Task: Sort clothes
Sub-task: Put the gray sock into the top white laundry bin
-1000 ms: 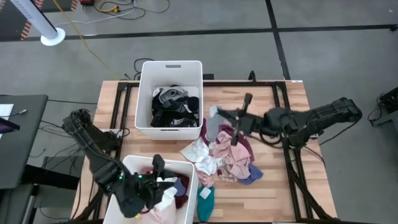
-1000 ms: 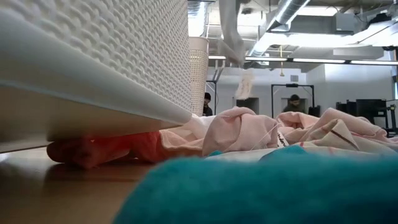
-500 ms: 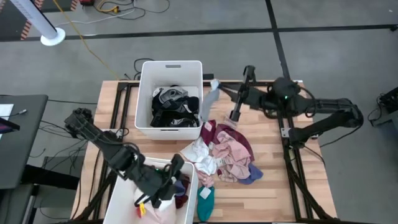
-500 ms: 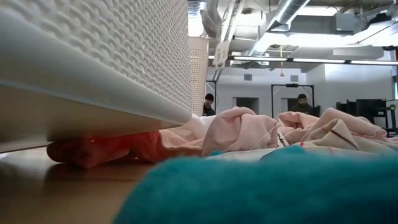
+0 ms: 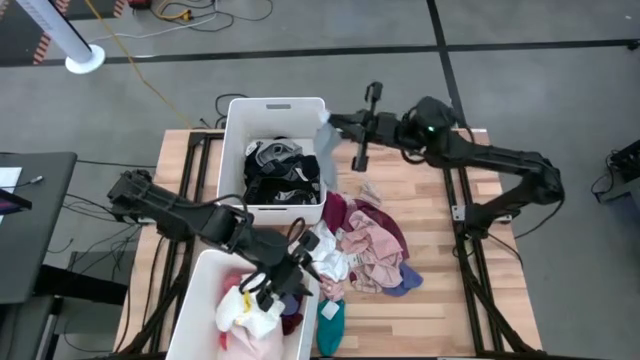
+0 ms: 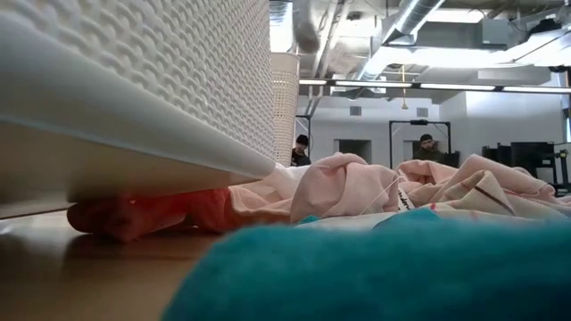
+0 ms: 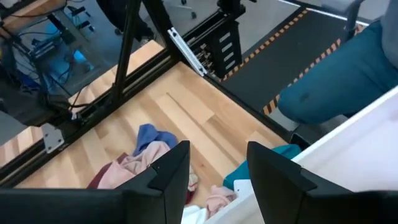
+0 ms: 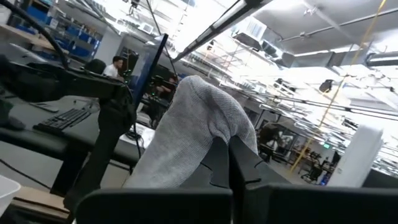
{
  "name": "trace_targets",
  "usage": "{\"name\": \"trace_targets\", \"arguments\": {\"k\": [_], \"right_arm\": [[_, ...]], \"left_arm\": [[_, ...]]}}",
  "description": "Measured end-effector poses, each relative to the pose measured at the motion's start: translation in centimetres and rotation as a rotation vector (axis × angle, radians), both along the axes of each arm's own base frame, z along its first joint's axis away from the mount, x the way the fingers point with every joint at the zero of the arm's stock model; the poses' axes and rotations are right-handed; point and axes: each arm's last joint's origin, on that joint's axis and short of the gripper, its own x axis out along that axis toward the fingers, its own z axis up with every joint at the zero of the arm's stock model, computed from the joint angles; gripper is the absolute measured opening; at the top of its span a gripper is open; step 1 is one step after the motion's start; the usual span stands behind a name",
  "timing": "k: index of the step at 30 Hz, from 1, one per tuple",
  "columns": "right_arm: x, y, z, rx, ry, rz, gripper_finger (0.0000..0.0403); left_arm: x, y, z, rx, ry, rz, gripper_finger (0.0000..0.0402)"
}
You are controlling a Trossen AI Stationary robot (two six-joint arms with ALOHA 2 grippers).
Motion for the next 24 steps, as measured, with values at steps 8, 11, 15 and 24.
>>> {"name": "trace_targets", "arguments": {"k": [8, 11, 15, 24], "right_arm": [[2.4, -3.9, 0.8, 0.035, 0.014, -0.003, 0.0], [3.4, -5.8, 0.1, 0.079, 0.054, -0.028, 0.0], [4.6, -8.8, -1.9, 0.178, 0.127, -0.007, 0.0], [5.4, -12.7, -6.0, 0.316, 0.3, -0.065, 0.0]], "left_arm": [[0.2, 0.3, 0.0, -0.016, 0.002, -0.03, 0.0155], [0.1, 0.3, 0.0, -0.016, 0.002, -0.031, 0.0155], [0.1, 0.3, -0.1, -0.013, 0.014, -0.03, 0.0155], [-0.1, 0.3, -0.4, -0.027, 0.071, -0.012, 0.0155]]}}
